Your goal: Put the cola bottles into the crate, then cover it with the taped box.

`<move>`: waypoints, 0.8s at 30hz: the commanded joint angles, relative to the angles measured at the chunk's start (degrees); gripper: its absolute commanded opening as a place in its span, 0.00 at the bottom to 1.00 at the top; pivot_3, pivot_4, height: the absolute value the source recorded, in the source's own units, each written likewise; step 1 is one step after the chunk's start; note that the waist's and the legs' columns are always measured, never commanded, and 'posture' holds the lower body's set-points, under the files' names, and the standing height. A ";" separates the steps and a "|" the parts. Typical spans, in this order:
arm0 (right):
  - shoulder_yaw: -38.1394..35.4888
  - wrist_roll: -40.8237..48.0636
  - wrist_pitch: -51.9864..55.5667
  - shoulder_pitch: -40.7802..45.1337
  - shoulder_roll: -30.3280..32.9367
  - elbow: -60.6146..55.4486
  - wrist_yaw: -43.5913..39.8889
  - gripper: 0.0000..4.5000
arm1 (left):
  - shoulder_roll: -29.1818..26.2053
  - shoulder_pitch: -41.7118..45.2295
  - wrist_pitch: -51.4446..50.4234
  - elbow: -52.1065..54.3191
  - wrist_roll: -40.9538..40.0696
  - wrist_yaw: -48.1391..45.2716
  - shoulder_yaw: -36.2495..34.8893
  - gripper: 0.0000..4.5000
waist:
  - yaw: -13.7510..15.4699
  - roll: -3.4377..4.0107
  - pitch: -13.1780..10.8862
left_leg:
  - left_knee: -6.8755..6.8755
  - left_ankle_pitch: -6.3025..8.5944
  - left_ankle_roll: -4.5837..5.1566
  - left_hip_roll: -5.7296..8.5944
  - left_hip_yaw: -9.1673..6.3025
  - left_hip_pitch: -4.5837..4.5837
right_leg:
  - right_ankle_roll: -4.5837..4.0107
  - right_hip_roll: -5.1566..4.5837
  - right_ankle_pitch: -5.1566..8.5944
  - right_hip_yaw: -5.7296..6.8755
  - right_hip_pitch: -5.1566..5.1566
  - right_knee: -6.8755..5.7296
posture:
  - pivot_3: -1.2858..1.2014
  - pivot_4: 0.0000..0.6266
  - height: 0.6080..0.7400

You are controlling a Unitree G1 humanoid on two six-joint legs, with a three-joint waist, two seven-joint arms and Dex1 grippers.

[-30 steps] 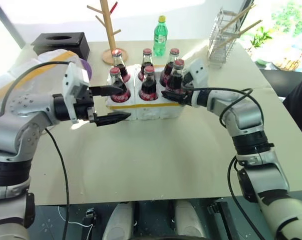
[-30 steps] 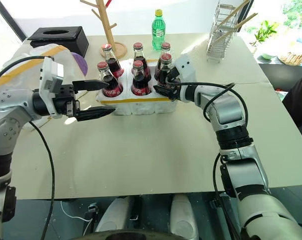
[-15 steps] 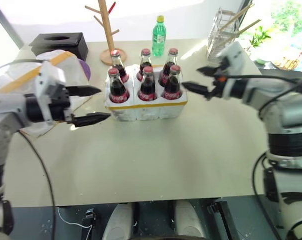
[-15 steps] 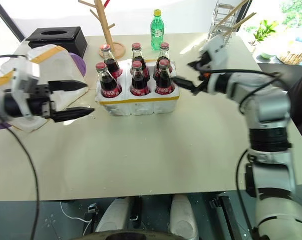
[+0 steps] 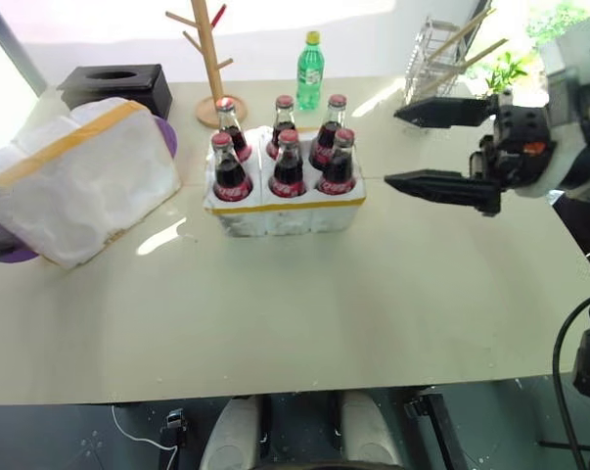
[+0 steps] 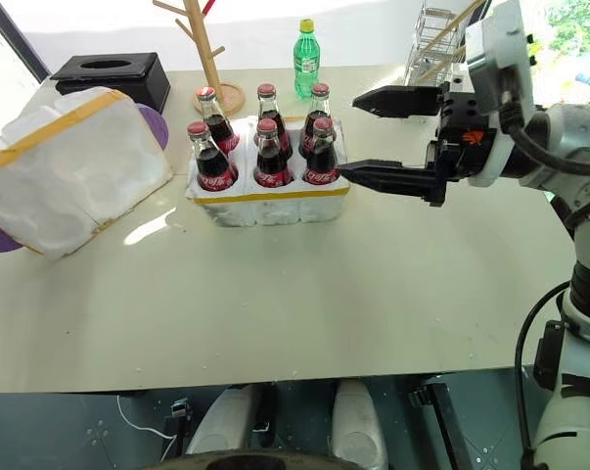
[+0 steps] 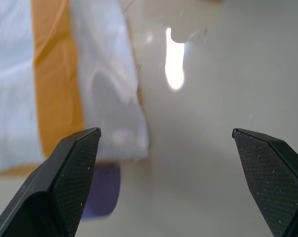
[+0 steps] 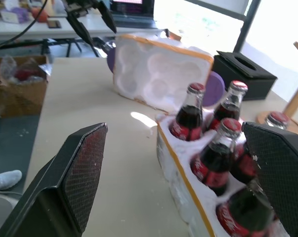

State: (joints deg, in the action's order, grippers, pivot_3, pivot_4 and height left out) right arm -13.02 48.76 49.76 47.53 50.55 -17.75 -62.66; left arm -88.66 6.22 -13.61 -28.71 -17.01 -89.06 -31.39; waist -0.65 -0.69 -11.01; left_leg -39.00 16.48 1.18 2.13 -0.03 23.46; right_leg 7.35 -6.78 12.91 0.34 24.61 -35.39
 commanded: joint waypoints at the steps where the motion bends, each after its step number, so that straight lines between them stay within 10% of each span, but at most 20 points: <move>1: -0.30 2.28 -0.38 2.20 0.00 -0.23 -0.08 0.99 | -2.50 8.33 8.42 -9.93 3.60 0.97 7.90 1.00 | 0.09 -0.01 0.01 | 0.00 0.00 0.00 0.00 0.00 0.01 | 0.00 0.00 0.00 0.01 0.01 -0.01 | 0.52 0.24 1.00; 12: 0.25 3.84 0.55 1.44 0.54 -1.23 2.94 0.99 | 10.95 50.50 17.76 -38.30 27.46 8.65 36.06 1.00 | -0.03 -0.37 0.07 | -0.20 0.02 0.06 0.19 0.24 0.02 | 0.03 0.03 -0.02 0.12 0.07 -0.71 | 0.52 0.24 1.00; 24: -2.64 7.36 2.06 -2.88 2.83 -5.81 7.31 0.99 | 17.73 56.95 18.49 -46.69 34.66 14.43 40.37 1.00 | -0.08 -0.61 0.03 | -0.20 0.07 0.14 0.03 0.14 0.06 | 0.03 -0.05 -0.01 0.11 0.19 -0.70 | 0.52 0.24 1.00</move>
State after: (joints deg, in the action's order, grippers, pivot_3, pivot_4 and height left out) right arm -12.79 55.06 52.19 44.39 52.36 -22.15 -55.90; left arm -70.21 62.50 4.70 -75.24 16.83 -74.78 8.78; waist -0.73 -1.31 -10.98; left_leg -39.20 16.55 1.32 2.16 0.10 23.52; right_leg 7.38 -6.84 12.89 0.45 24.80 -36.09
